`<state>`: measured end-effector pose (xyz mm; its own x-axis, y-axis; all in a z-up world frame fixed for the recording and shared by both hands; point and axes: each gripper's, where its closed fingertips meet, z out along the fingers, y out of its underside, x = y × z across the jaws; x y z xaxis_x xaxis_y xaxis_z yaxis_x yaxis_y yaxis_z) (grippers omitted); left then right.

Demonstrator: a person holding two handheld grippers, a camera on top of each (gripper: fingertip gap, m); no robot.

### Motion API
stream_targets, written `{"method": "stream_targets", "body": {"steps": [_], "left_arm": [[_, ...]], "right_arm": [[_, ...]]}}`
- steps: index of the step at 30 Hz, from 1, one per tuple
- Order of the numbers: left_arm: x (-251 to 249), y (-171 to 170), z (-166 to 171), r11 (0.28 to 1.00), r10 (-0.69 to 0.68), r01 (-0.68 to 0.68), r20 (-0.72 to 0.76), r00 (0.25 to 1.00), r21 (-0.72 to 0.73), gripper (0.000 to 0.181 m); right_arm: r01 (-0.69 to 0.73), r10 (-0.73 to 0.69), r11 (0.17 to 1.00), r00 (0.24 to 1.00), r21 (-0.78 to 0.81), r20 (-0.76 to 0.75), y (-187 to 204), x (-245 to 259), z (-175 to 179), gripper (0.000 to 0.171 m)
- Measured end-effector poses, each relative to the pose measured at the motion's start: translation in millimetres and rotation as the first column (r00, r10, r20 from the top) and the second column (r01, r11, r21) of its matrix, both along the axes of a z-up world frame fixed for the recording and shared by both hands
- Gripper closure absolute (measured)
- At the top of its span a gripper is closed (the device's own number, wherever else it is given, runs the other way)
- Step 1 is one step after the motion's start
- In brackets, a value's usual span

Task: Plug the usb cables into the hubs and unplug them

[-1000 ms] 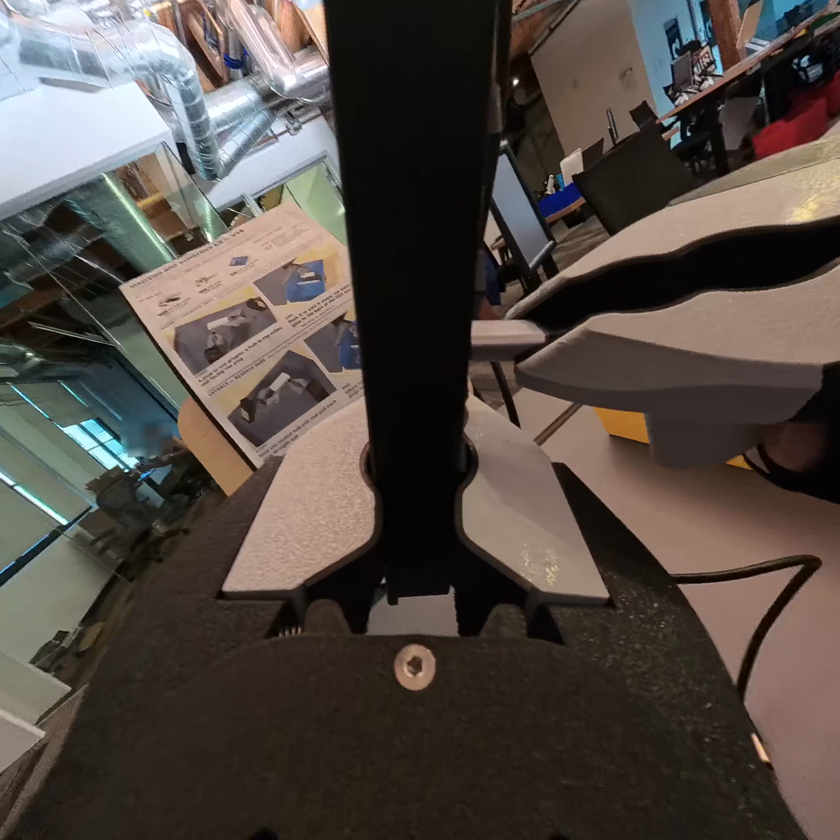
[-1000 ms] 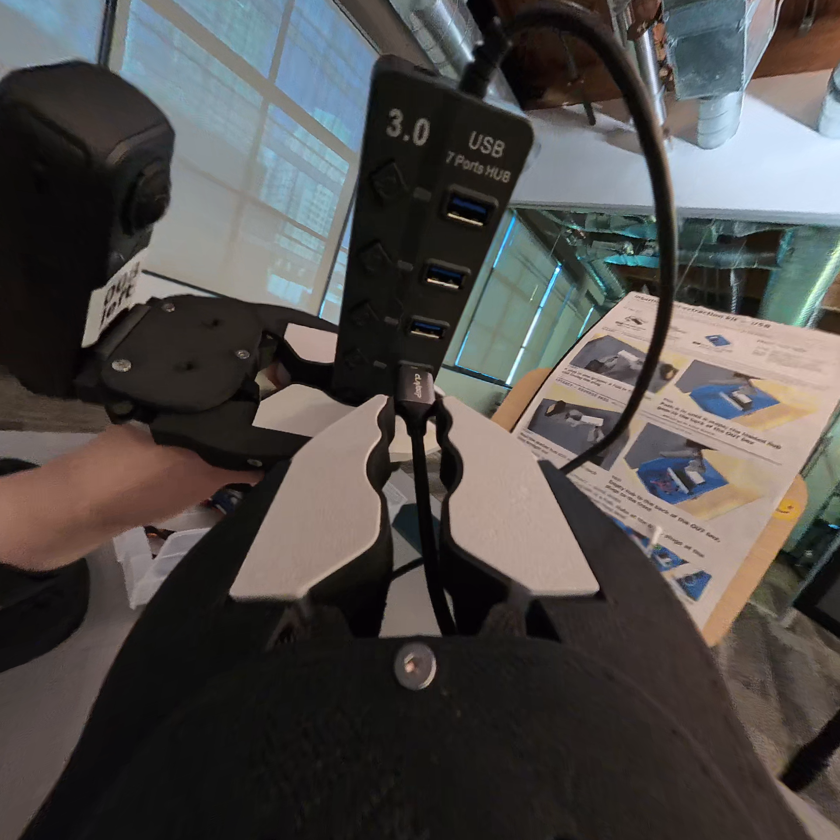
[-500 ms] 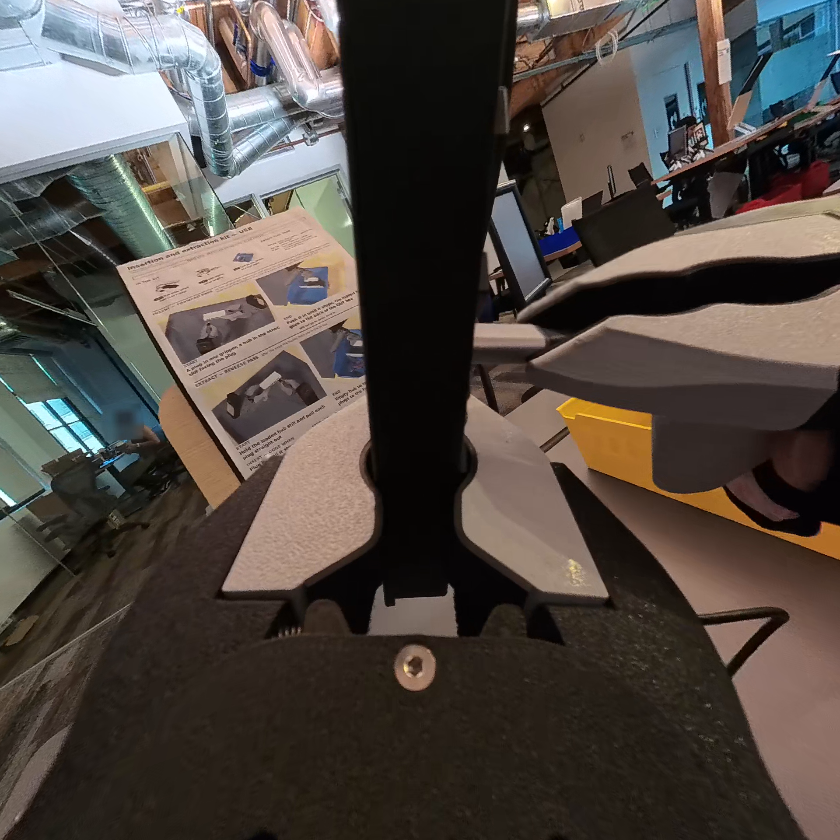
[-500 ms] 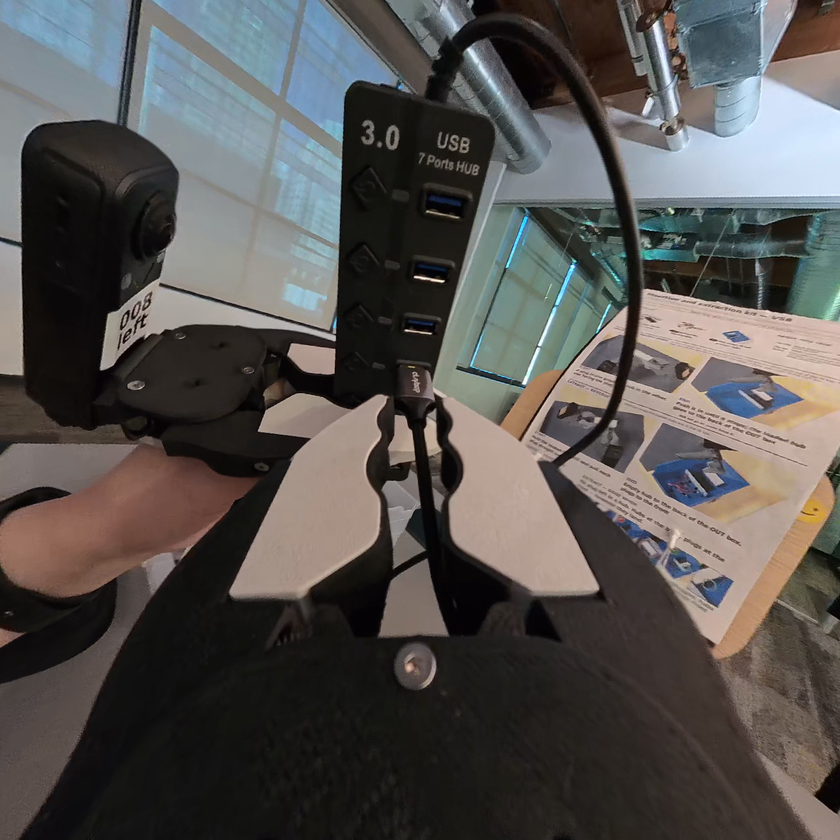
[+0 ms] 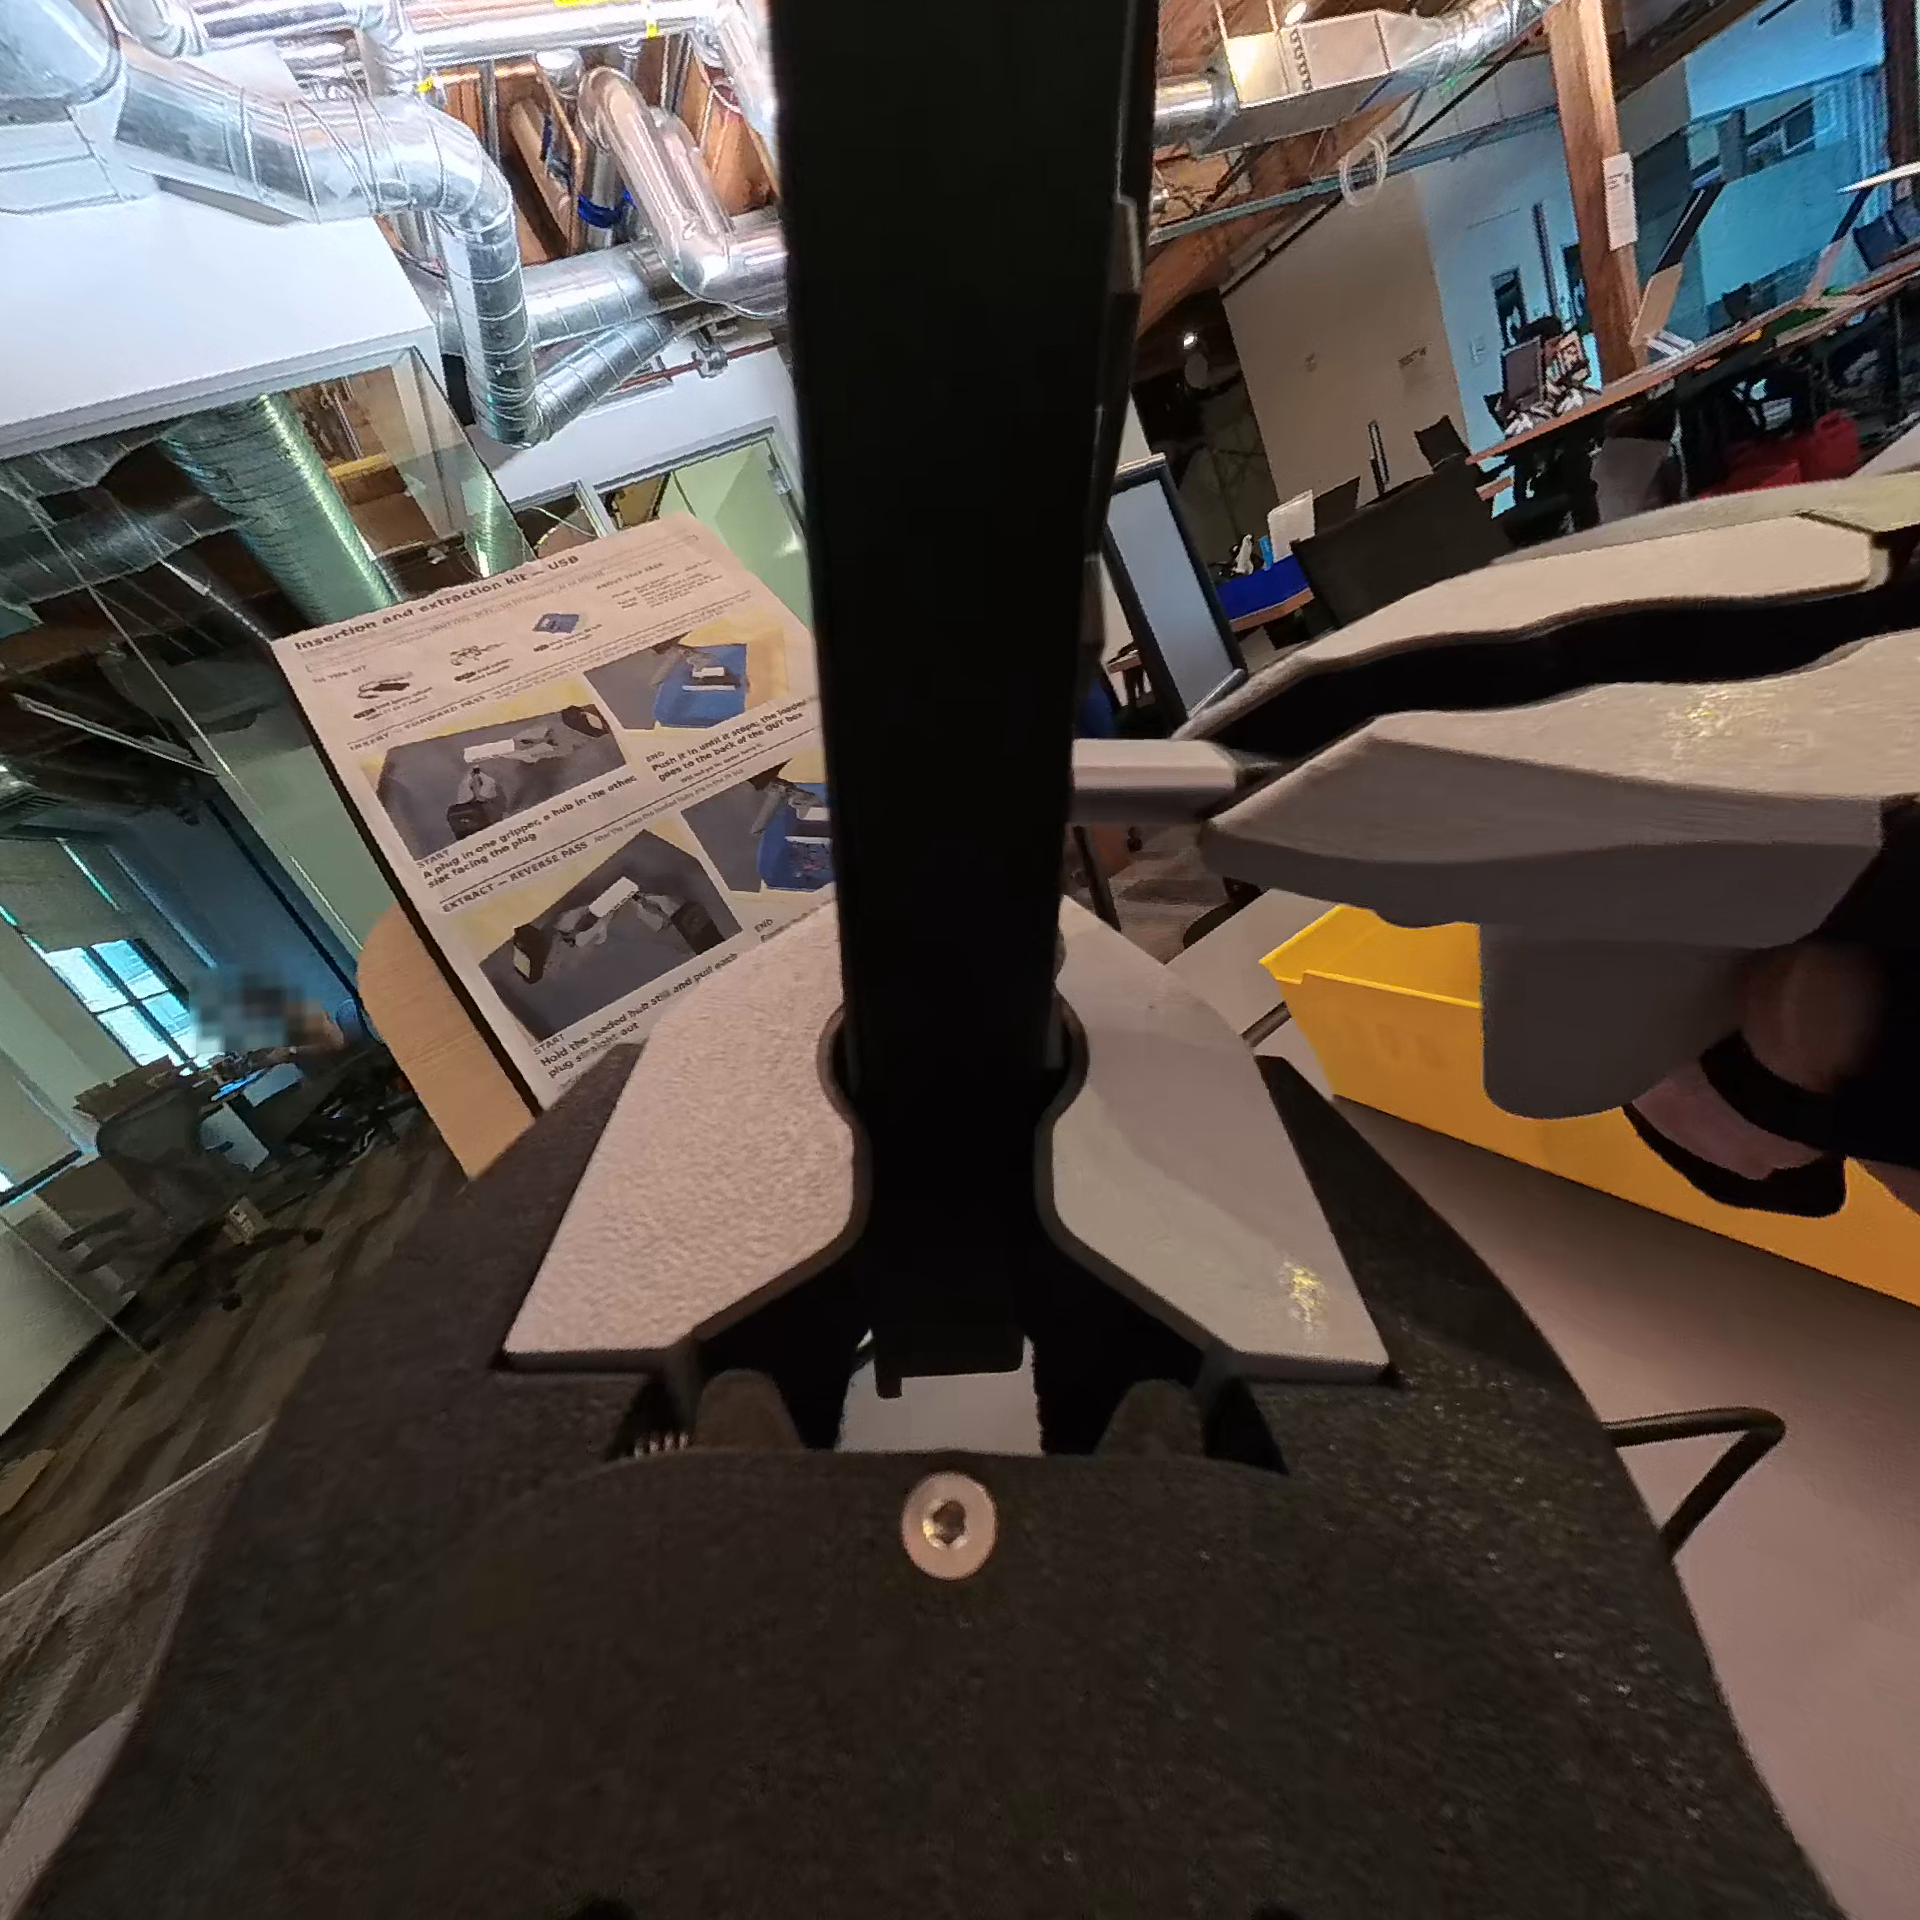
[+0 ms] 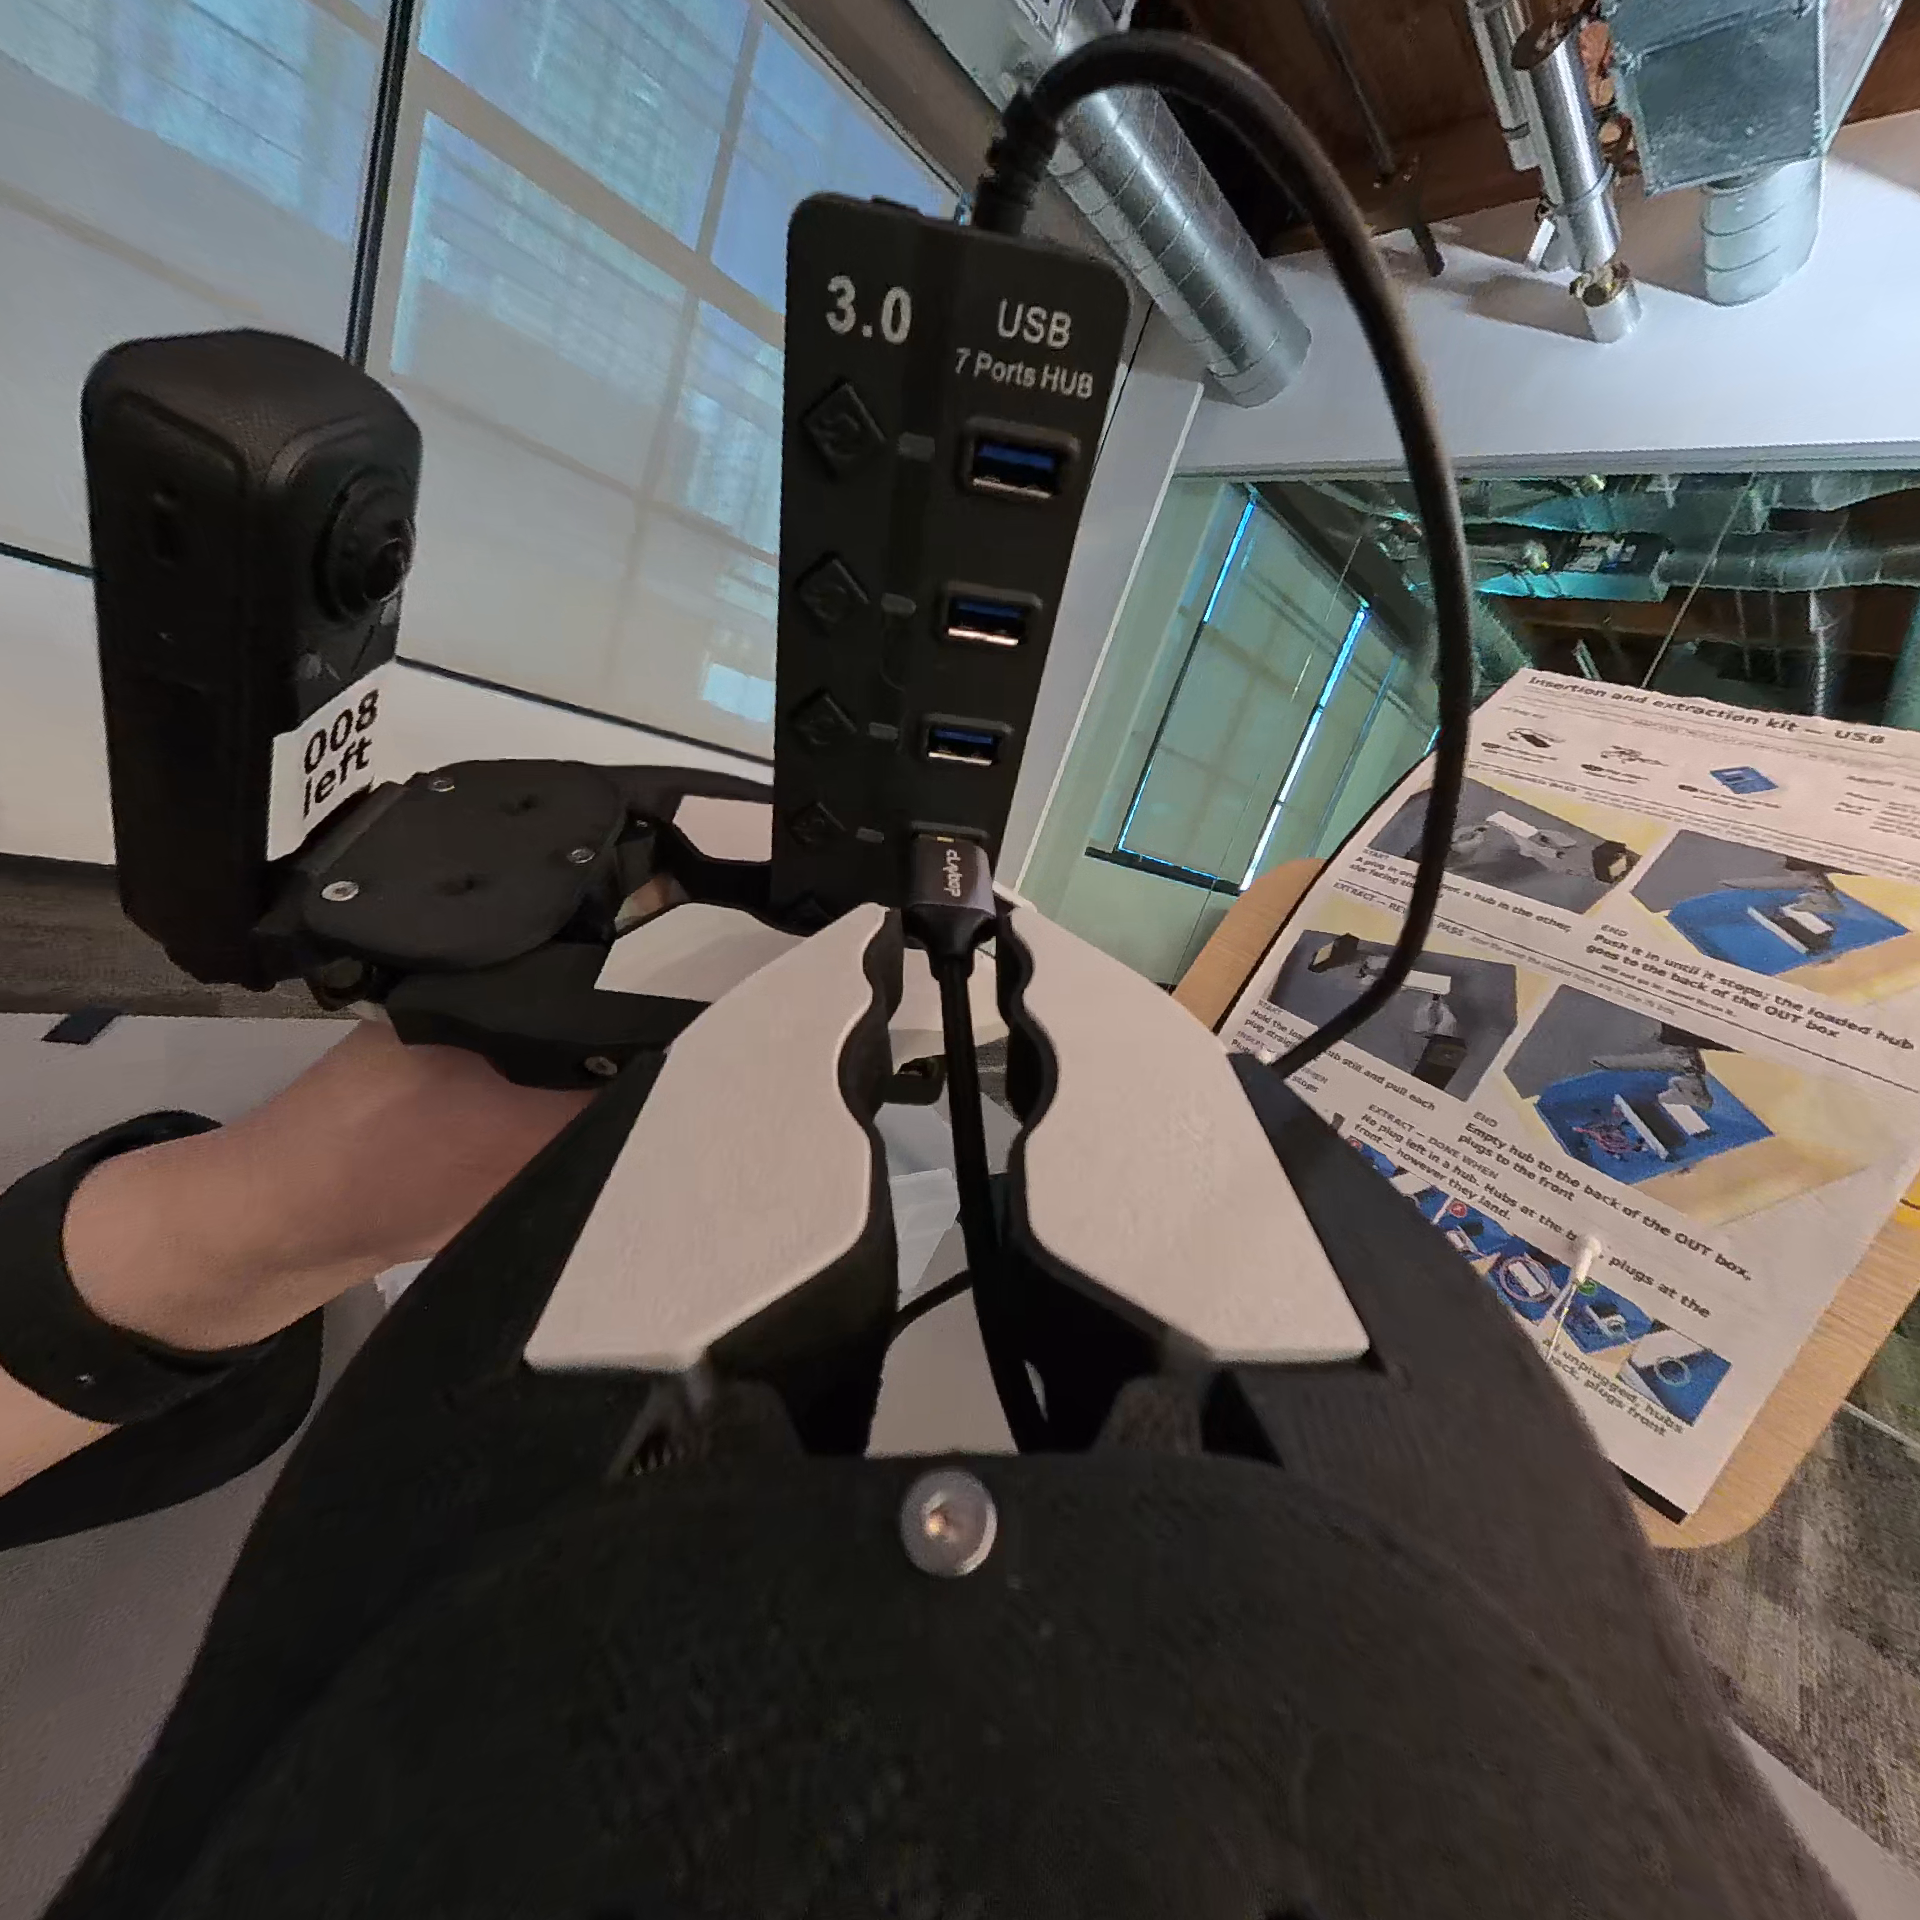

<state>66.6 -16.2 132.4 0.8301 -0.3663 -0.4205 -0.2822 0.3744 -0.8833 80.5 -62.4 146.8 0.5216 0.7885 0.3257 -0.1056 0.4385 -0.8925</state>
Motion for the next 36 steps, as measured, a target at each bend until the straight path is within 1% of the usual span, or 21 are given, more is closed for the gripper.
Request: {"method": "stream_targets", "body": {"steps": [5, 7, 8, 10, 12, 13, 14, 19, 21, 25, 30, 32, 33, 36], "left_arm": [[0.2, -1.6, 1.3, 1.0, -0.004, 0.004, 0.0, 1.0, 0.006, 0.155], [0.2, -1.0, 0.5, 1.0, 0.001, -0.001, -0.012, 1.0, 0.006, 0.151], [0.2, -0.2, -0.7, 1.0, 0.01, -0.01, -0.017, 1.0, 0.001, 0.154], [2.4, 0.7, -2.8, 1.0, 0.001, -0.001, -0.008, 1.0, -0.017, 0.15], [4.1, 1.4, -4.6, 1.0, -0.006, 0.006, -0.004, 1.0, -0.026, 0.154], [3.8, 1.7, -4.7, 1.0, 0.004, -0.004, -0.014, 1.0, -0.017, 0.15], [2.8, 2.2, -5.0, 1.0, 0.017, -0.017, -0.03, 0.999, -0.011, 0.154], [1.2, 2.0, -6.2, 1.0, 0.023, -0.023, -0.082, 0.996, 0.004, 0.153], [-0.9, 2.4, -5.9, 1.0, 0.031, -0.031, -0.091, 0.995, 0.006, 0.153], [-3.6, 4.6, -5.0, 0.999, 0.039, -0.039, -0.051, 0.998, -0.004, 0.152], [-0.7, 3.0, -4.4, 0.999, 0.037, -0.036, -0.054, 0.998, 0.011, 0.151], [0.8, 1.6, -4.1, 1.0, 0.02, -0.02, -0.054, 0.998, 0.009, 0.151], [1.9, 1.1, -4.3, 1.0, 0.014, -0.014, -0.061, 0.998, 0.008, 0.154], [3.1, -0.9, -4.8, 1.0, 0.007, -0.005, -0.097, 0.995, 0.022, 0.153]], "right_arm": [[0.001, -0.001, 1.0, 1.0, -0.01, -0.003, -1.1, -0.1, 0.5, 0.154], [0.0, 0.0, 1.0, 1.0, -0.031, -0.008, 0.0, 0.0, -0.9, 0.154], [0.004, -0.005, 0.999, 1.0, -0.039, -0.016, 0.8, 0.7, -1.4, 0.154], [0.019, -0.021, 0.999, 0.999, -0.037, -0.038, 1.3, 1.9, -2.2, 0.154], [0.048, -0.05, 0.999, 0.997, -0.024, -0.056, 1.3, 2.6, -2.8, 0.154], [0.056, -0.057, 0.998, 0.997, -0.023, -0.058, 1.4, 2.5, -3.6, 0.154], [0.056, -0.058, 0.998, 0.997, -0.027, -0.056, 1.9, 2.3, -4.2, 0.154], [0.014, -0.015, 1.0, 0.999, -0.026, -0.035, 2.2, 1.4, -5.0, 0.154], [-0.016, 0.015, 0.998, 1.0, -0.055, -0.019, 4.3, -0.3, -5.9, 0.154], [-0.066, 0.064, 0.992, 0.998, -0.105, -0.022, 6.6, -1.1, -6.0, 0.154], [-0.065, 0.061, 0.994, 0.997, -0.085, -0.043, 4.6, -0.4, -4.6, 0.154], [-0.057, 0.056, 0.996, 0.998, -0.067, -0.027, 3.3, 0.5, -4.1, 0.154], [-0.056, 0.055, 0.997, 0.998, -0.061, -0.025, 2.5, 1.1, -3.5, 0.154], [-0.052, 0.051, 0.997, 0.999, -0.056, -0.019, 0.4, 1.0, -3.6, 0.154]]}}
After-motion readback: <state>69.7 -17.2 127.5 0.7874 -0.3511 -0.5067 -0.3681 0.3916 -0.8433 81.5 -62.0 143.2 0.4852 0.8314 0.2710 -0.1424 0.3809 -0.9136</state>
